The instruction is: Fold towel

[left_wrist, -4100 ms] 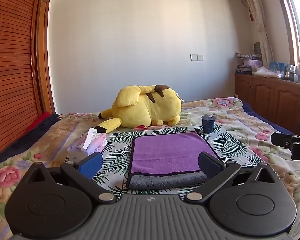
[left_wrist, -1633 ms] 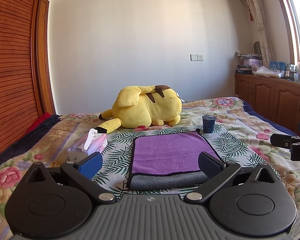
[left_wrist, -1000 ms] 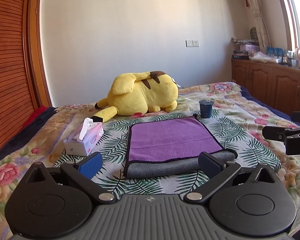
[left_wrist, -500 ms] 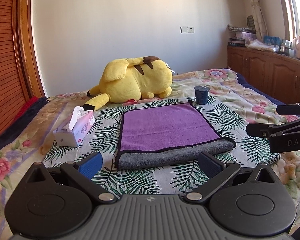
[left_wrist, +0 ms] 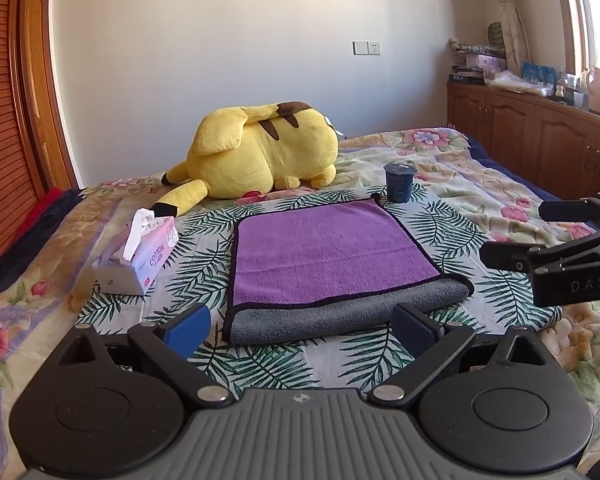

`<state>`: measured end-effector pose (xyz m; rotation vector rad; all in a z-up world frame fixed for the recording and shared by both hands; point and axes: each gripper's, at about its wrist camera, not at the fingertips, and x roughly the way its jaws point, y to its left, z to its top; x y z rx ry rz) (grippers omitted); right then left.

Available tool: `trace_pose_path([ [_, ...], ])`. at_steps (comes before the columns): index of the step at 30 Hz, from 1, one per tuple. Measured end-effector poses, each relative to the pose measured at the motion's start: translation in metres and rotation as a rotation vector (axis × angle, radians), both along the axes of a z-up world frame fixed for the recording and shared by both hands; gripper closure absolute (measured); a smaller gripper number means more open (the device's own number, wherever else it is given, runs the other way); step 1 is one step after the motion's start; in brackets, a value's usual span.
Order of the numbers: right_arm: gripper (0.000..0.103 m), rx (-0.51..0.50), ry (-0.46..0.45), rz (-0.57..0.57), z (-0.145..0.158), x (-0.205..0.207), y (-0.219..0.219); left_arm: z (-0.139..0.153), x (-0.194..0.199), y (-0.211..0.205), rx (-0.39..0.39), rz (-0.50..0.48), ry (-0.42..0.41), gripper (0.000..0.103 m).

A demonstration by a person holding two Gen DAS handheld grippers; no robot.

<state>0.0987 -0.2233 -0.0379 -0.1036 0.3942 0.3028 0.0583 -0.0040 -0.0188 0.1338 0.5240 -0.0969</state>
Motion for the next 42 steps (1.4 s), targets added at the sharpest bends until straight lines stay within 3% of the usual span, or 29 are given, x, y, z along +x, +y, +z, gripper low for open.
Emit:
trace_pose_path([
  [14, 0.002, -0.001, 0.053, 0.005, -0.01, 0.036, -0.004, 0.003, 0.041, 0.018, -0.022, -0.006, 0.015, 0.035],
  [17, 0.012, 0.008, 0.074, 0.014, -0.012, 0.043, -0.004, 0.001, 0.051, 0.022, -0.024, -0.013, 0.021, 0.036],
  [26, 0.015, 0.03, 0.128, 0.029, -0.02, 0.062, -0.007, -0.015, 0.084, 0.036, -0.041, -0.017, 0.099, 0.041],
  [33, 0.016, 0.006, 0.189, 0.041, -0.032, 0.08, -0.006, -0.032, 0.11, 0.047, -0.042, -0.009, 0.161, 0.054],
  [42, 0.017, -0.004, 0.259, 0.053, -0.045, 0.097, -0.009, -0.054, 0.137, 0.058, -0.019, -0.018, 0.219, 0.062],
])
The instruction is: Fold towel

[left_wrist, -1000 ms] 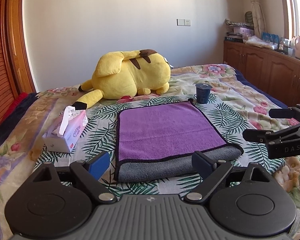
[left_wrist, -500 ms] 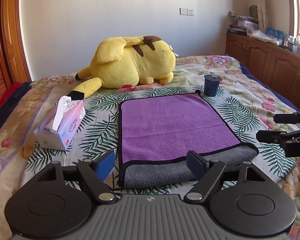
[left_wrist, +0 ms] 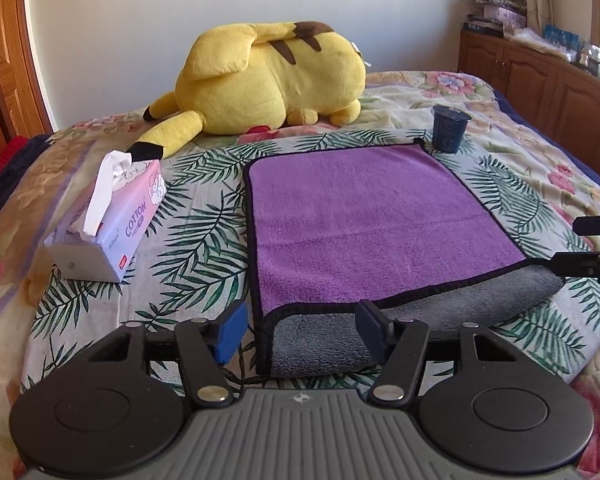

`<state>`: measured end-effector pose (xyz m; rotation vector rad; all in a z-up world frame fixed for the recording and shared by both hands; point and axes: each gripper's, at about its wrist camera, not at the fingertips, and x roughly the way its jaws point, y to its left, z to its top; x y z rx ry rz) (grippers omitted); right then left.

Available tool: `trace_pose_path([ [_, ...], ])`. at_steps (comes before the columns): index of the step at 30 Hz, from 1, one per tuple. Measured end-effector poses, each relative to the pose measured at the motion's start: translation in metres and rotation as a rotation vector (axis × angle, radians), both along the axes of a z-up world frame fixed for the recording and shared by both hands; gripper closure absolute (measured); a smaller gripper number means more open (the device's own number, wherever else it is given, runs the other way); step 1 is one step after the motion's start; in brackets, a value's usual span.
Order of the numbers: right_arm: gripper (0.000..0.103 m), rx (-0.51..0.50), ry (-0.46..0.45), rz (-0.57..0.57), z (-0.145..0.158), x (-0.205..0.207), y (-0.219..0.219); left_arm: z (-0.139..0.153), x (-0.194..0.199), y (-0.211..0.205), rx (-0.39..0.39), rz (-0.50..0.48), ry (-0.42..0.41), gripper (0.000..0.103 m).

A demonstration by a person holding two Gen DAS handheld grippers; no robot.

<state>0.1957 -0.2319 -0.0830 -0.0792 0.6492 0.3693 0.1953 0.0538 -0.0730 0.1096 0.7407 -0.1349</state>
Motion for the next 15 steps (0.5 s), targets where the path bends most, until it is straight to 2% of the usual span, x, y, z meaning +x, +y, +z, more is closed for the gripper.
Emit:
trace_pose_path([
  [8, 0.018, -0.011, 0.047, -0.011, -0.01, 0.014, -0.006, -0.016, 0.019, 0.014, -0.036, -0.003, 0.056, 0.071],
  [15, 0.018, -0.018, 0.084, -0.02, -0.017, 0.02, -0.013, -0.026, 0.023, 0.023, -0.083, 0.005, 0.101, 0.083],
])
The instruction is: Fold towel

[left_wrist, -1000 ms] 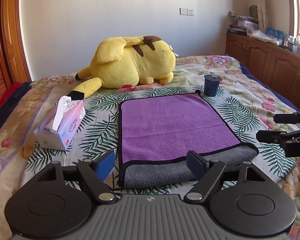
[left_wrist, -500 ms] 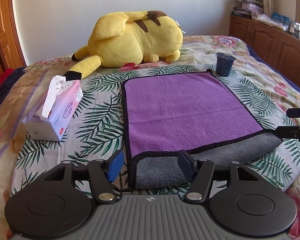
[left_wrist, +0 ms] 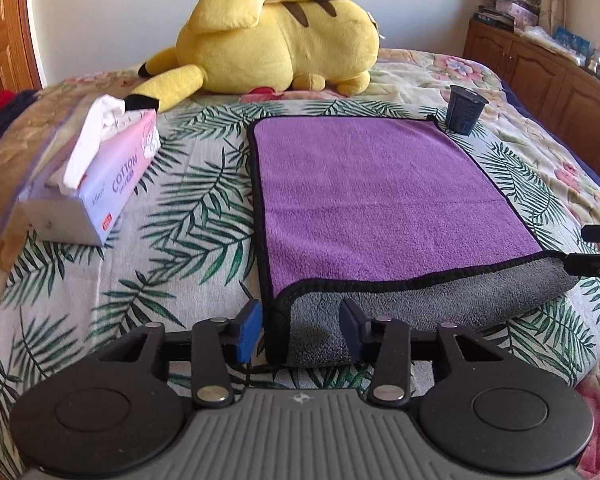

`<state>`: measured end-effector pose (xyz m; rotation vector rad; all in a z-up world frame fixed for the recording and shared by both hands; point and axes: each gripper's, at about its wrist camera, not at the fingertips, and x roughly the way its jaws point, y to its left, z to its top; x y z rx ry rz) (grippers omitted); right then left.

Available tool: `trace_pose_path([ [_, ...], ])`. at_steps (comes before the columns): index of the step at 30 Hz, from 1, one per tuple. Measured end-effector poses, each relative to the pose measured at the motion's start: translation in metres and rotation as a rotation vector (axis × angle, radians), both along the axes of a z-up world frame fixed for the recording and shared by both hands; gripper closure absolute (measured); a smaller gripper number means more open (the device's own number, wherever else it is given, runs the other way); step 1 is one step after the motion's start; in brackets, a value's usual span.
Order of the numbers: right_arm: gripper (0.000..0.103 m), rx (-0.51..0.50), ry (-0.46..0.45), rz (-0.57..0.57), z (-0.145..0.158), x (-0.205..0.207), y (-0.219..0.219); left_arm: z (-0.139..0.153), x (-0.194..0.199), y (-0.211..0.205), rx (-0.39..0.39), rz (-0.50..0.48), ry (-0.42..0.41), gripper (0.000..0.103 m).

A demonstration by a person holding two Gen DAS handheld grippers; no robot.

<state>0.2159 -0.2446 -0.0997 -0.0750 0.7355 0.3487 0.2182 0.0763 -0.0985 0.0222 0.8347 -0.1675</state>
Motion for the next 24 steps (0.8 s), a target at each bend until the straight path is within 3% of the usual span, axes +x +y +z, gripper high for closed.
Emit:
trace_pose_path([
  [7, 0.032, 0.005, 0.075, 0.005, -0.01, 0.004, -0.004, -0.005, -0.002, 0.002, -0.025, 0.012, 0.023, 0.096],
  [12, 0.037, 0.018, 0.108, -0.006, -0.016, 0.007, -0.008, -0.004, -0.003, 0.003, -0.023, 0.01, 0.017, 0.1],
  [18, 0.053, 0.044, 0.13, -0.004, -0.017, 0.009, -0.011, -0.005, -0.004, 0.001, -0.004, 0.006, 0.018, 0.1],
  [24, 0.075, 0.04, 0.119, 0.017, -0.013, 0.007, -0.009, -0.005, -0.004, 0.001, 0.004, 0.005, 0.011, 0.101],
])
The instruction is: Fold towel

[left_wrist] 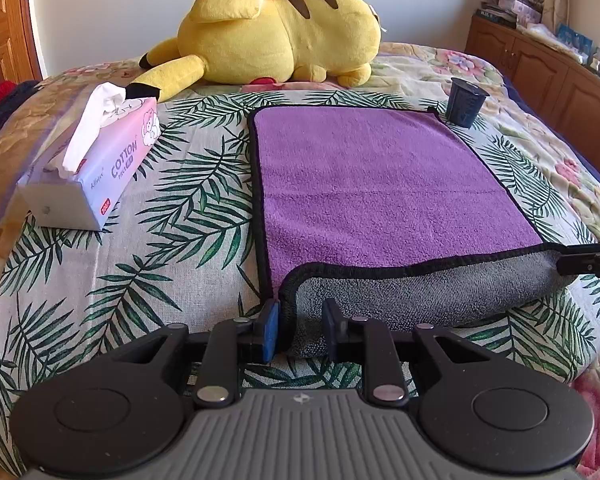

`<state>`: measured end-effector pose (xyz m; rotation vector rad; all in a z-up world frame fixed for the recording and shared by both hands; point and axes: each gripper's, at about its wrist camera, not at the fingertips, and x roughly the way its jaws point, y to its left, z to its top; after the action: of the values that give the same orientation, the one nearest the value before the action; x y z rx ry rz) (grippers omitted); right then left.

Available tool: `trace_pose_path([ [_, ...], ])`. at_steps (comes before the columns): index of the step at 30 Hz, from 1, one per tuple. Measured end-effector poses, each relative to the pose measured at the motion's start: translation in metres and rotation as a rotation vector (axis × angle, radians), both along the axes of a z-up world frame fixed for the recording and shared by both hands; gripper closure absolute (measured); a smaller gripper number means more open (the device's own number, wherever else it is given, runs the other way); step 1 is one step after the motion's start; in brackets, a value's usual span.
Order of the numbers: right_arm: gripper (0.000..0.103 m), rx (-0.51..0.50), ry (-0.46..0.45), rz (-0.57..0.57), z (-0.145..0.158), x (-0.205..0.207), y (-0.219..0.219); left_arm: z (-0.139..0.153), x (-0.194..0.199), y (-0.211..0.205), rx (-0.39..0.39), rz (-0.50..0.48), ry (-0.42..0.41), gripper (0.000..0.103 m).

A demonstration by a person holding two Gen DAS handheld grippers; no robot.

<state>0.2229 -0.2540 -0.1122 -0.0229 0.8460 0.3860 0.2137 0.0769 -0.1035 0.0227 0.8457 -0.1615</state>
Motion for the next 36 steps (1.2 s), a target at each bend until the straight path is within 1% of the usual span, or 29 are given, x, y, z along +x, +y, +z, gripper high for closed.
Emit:
trace_pose_path([
  [4, 0.085, -0.001, -0.007, 0.011, 0.001, -0.001, 0.0, -0.001, 0.0, -0.001, 0.008, -0.005, -0.001, 0.101],
  [5, 0.095, -0.003, -0.009, 0.019, 0.002, -0.001, 0.0, -0.001, 0.0, -0.002, 0.011, -0.006, -0.002, 0.101],
  [9, 0.099, -0.014, -0.016, 0.032, 0.001, -0.002, 0.003, -0.002, -0.001, -0.003, 0.016, -0.013, -0.006, 0.103],
  [16, 0.099, -0.012, -0.036, 0.033, 0.003, -0.003, 0.002, 0.001, -0.002, -0.004, 0.009, -0.016, -0.018, 0.103],
  [21, 0.1, -0.001, -0.067, 0.025, 0.007, -0.004, 0.001, 0.004, -0.004, -0.005, 0.007, -0.016, -0.04, 0.103],
  [25, 0.1, 0.008, -0.107, 0.022, 0.012, -0.006, 0.0, 0.009, -0.004, -0.004, -0.011, -0.014, -0.057, 0.103],
  [36, 0.1, 0.035, -0.174, 0.008, 0.023, -0.008, -0.003, 0.034, -0.012, -0.008, -0.035, -0.028, -0.139, 0.103],
])
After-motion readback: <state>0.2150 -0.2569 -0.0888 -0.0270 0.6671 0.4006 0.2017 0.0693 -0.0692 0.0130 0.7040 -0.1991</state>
